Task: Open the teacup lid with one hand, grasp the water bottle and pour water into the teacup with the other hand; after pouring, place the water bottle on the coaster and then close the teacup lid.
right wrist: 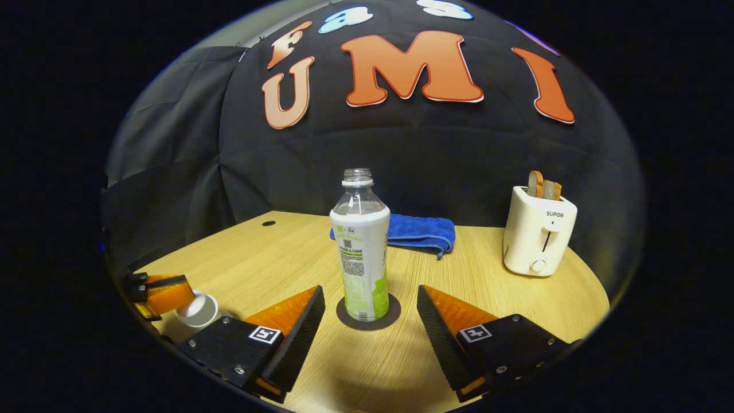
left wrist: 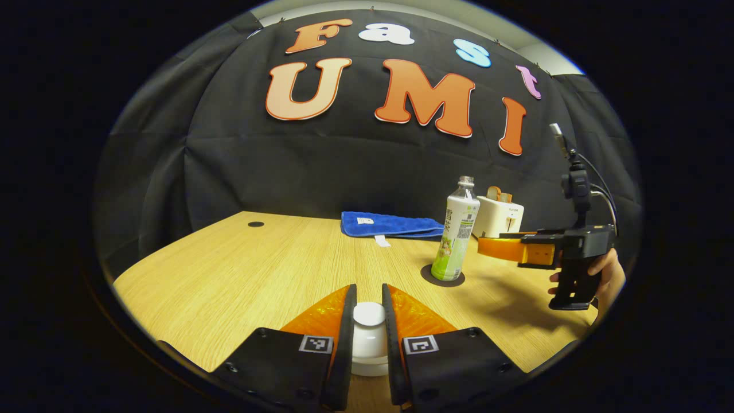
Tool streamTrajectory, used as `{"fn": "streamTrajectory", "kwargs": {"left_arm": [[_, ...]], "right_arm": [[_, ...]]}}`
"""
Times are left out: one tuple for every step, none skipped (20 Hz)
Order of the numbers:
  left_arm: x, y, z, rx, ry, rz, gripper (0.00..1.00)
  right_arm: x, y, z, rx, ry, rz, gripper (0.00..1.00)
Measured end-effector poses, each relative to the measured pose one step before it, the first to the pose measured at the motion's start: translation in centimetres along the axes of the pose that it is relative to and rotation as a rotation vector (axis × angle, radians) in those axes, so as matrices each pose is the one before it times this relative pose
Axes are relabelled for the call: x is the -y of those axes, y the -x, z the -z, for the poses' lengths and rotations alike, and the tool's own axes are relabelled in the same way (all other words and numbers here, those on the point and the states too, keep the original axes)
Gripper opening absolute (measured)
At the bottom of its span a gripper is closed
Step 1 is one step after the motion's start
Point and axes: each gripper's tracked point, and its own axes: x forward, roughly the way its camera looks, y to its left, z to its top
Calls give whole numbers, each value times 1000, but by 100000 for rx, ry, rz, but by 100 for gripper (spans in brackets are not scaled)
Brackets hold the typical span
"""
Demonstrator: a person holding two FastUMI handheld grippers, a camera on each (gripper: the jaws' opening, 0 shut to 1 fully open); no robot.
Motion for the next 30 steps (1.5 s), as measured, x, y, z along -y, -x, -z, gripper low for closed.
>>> {"fn": "streamTrajectory", "kwargs": {"left_arm": [[124, -32, 131, -375, -492, 325, 31], [25, -55, 156, -246, -761, -106, 31], [48, -136, -77, 511, -470, 249, 30], [66, -67, 54, -138, -217, -61, 31], [119, -110, 218, 98, 357, 422, 31], [160, -66, 151, -504, 247, 328, 31], [-237, -155, 374, -929, -179, -905, 29], [-19, -122, 2, 28, -240, -236, 29], [117, 67, -281, 1002, -811, 214, 31], [91, -169, 94, -953, -551, 729, 31], [-8, 14, 401, -737, -983, -306, 29], [-156, 139, -238, 583, -150, -495, 31], [37, 33, 96, -634, 190, -597, 32], [-82, -170, 100, -197, -628, -843, 34], [-172, 375, -36, -163, -899, -1119, 36], [-311, 179, -228, 590, -1068, -1375, 42], [-267, -36, -303, 928, -391, -797, 48], [-275, 160, -513, 1272, -462, -1202, 52], [-108, 64, -533, 1224, -449, -878, 60], [-302, 251, -730, 1706, -931, -1407, 62], [-24, -6, -749, 1817, -596, -688, 69], [167, 6, -594, 1528, -401, 28, 72], [153, 31, -1127, 1796, -305, 571, 78], [113, 78, -1246, 2655, -94, 451, 80], [5, 275, -1196, 2131, -560, -136, 84], [-40, 135, -1098, 2112, -517, -323, 85], [49, 132, -1297, 2141, -446, -19, 89], [-64, -1, -1292, 2477, 196, -248, 89], [-22, 72, -1301, 2464, 616, -132, 95], [-139, 182, -1302, 3183, 1436, -470, 95]], "right_arm": [[87, 541, -115, 1148, -935, 115, 97], [7, 545, -299, 798, -750, -42, 97], [-49, 399, -396, 1426, -623, -204, 97], [-25, 379, -496, 1453, -426, 60, 97], [13, 491, -321, 1296, -570, -237, 97], [-25, 299, -162, 868, -641, 33, 97], [-71, 310, -131, 642, -199, -163, 97], [-35, 307, -61, 624, 367, 127, 97], [163, 170, -109, 636, 977, 470, 97], [53, 133, 7, 106, 1259, 555, 97], [11, 194, 231, -317, 1215, 375, 97], [-122, 174, -1, 250, 664, -404, 97], [-203, 126, 16, 80, 458, -314, 97], [-95, 163, -90, 358, 409, -533, 97], [-32, 106, -128, 390, 301, -27, 97], [26, 93, -105, 451, 96, -48, 97], [42, 81, -90, 452, -41, -85, 97], [57, 89, -78, 169, 12, 368, 97], [114, 135, -213, 590, 42, -50, 97], [68, 142, -151, 511, 355, 533, 97], [148, 237, -192, 929, 809, 351, 97], [78, 300, -268, 842, 1700, 965, 96], [104, 324, -137, 465, 2134, 993, 96], [146, 340, -227, 855, 2039, 966, 96], [63, 392, -559, 1792, 1502, 1097, 97], [-24, 359, -613, 1799, 1288, 561, 97], [67, 309, -512, 1415, 1066, 700, 96], [184, 453, -641, 1693, 577, 1028, 96], [211, 341, -692, 1560, 452, 1160, 96], [224, 346, -638, 1872, 380, 978, 96]]}}
